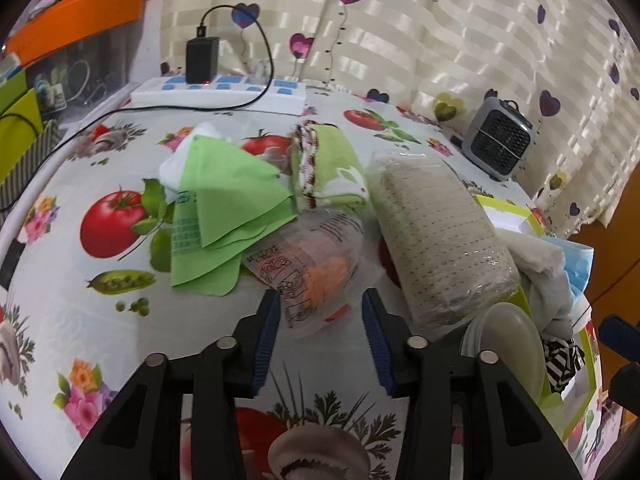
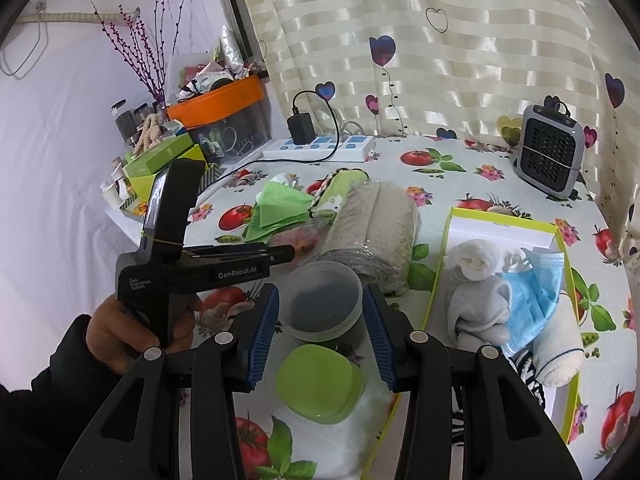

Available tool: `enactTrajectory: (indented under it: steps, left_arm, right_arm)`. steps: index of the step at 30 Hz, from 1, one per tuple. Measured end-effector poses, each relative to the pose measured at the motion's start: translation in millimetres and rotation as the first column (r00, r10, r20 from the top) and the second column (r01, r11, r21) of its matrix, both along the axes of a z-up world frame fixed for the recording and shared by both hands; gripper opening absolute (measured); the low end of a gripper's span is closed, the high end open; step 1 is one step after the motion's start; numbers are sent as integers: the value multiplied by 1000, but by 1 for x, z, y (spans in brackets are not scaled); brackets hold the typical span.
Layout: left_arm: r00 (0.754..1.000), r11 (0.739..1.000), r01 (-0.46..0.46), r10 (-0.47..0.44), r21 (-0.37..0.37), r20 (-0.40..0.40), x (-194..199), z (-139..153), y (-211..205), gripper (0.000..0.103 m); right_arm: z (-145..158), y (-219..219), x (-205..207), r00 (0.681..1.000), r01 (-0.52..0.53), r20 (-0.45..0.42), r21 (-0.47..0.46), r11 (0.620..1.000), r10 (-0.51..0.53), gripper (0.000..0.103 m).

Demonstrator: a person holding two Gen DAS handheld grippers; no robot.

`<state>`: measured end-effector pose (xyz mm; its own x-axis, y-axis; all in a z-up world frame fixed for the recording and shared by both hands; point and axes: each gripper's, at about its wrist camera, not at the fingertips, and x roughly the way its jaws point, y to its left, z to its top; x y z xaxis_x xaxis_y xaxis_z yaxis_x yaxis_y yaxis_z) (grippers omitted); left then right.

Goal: Organize soft objects
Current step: 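Move the left tool toward the clear orange-filled bag while the right tool approaches the green cloth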

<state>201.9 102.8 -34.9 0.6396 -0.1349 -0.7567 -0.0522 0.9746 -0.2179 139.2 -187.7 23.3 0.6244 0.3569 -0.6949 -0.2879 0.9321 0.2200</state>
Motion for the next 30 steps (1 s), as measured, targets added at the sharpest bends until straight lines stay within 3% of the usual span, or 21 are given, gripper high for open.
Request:
enactTrajectory:
  steps: [2,5,20,30]
  left_arm:
    - [1000,1000,8,-8,-5,-2,2,-2,-1,11]
    - [1000,1000,12,-12,-5,5,2,-2,-2,8]
    - [996,998,-31,36,-54,82,-46,23,19,6]
    - [991,995,-88,92,-39,99,-79,30,41,6]
  right_arm:
    - [-1,1,1,1000,2,-1,-1,1000,-2,45]
    - [-2,1,3,1000,7,-9,1,1000,-7,45]
    - [0,4,5,1000,5,-2,3,1000,-5,45]
    - [13,41,35,995,-98,19,-43,994,99,45]
